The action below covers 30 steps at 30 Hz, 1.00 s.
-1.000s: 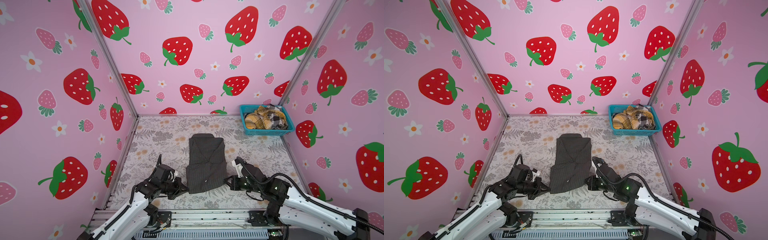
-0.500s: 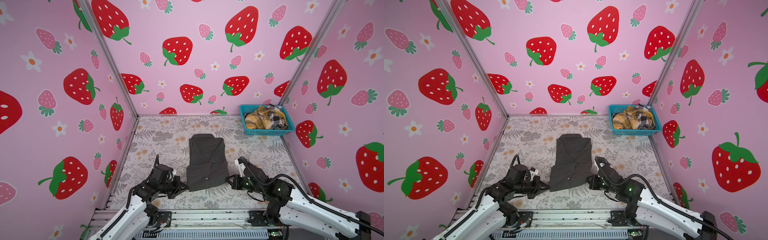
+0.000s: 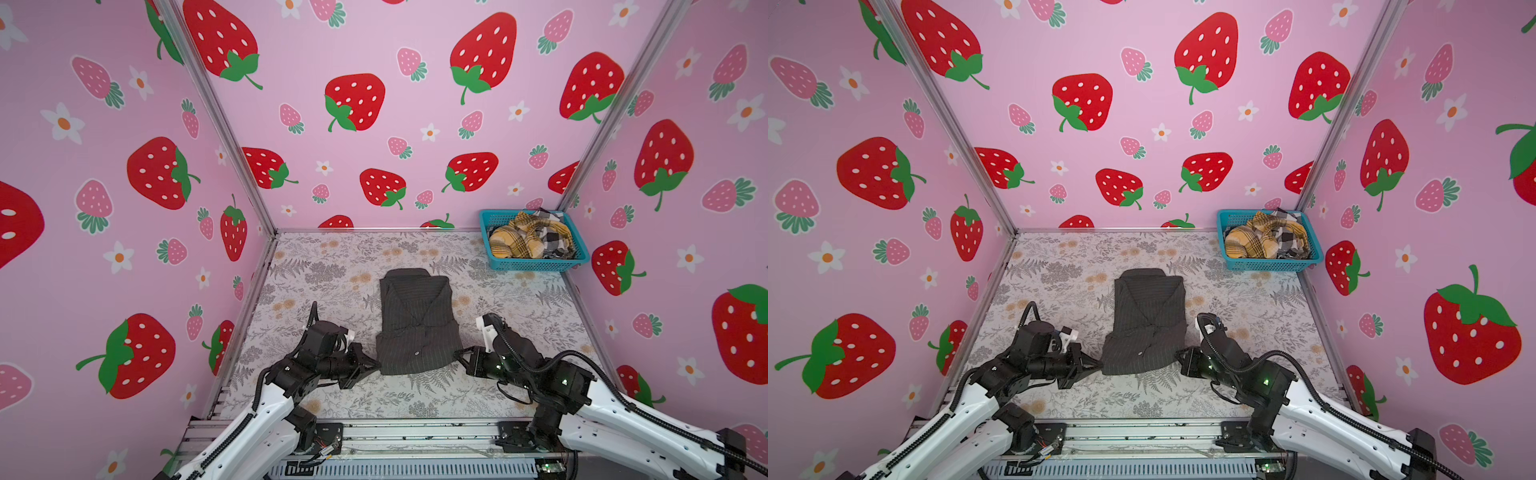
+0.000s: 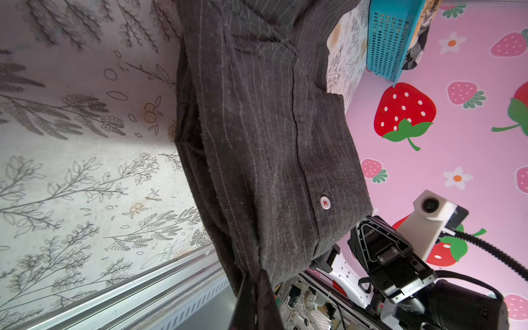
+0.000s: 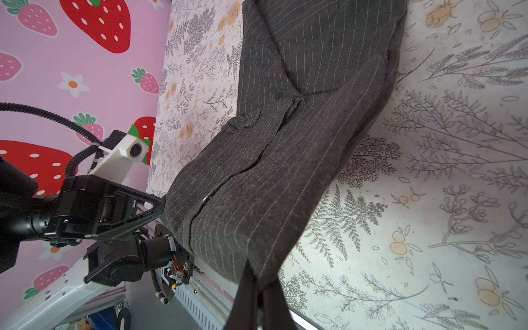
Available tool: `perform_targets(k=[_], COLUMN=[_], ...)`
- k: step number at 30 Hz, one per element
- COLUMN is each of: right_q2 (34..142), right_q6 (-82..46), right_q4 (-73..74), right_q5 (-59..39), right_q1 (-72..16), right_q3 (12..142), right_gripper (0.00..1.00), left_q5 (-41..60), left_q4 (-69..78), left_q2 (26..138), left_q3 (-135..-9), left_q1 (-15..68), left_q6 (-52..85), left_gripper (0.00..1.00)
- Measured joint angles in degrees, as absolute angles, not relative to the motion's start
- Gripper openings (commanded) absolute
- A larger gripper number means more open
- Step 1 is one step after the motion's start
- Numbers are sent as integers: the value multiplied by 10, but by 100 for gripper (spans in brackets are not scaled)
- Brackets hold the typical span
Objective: Fold and stack the long sleeve shirts
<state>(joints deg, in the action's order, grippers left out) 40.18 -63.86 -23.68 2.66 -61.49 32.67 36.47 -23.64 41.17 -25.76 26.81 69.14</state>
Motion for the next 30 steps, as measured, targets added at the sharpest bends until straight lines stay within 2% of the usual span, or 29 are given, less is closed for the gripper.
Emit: perform_targets(k=[7,13,19,25,26,28,30], right_q2=[429,498,687,947,996,1083,1185], right_q6=[-637,-599,-526,-462,-454,-443,-429], right_q4=[-245,-228,-189,-158,-154,-145,-152], right_q5=[29,-44,-149,-240,-249,-269,-296], right_q1=[-573,-448,-328,-252,-243,-230,-218], right_q3=[354,396,517,743,789,870,972], right_gripper=[0,0,0,2,10,38,57], left_q5=[364,367,375,394,395,397,390], left_q4=[-207,-180,-161,-130,-127,-133,-150], left_q2=[490,578,750,987,1034,1121,1211], left_q3=[-312,-389,-533,-717,-751,-823,-912], left_q1=[268,247,195,140,130,111,92], left_q6=[699,684,637,598,595,585,575], left_gripper=[0,0,0,0,9,22,47])
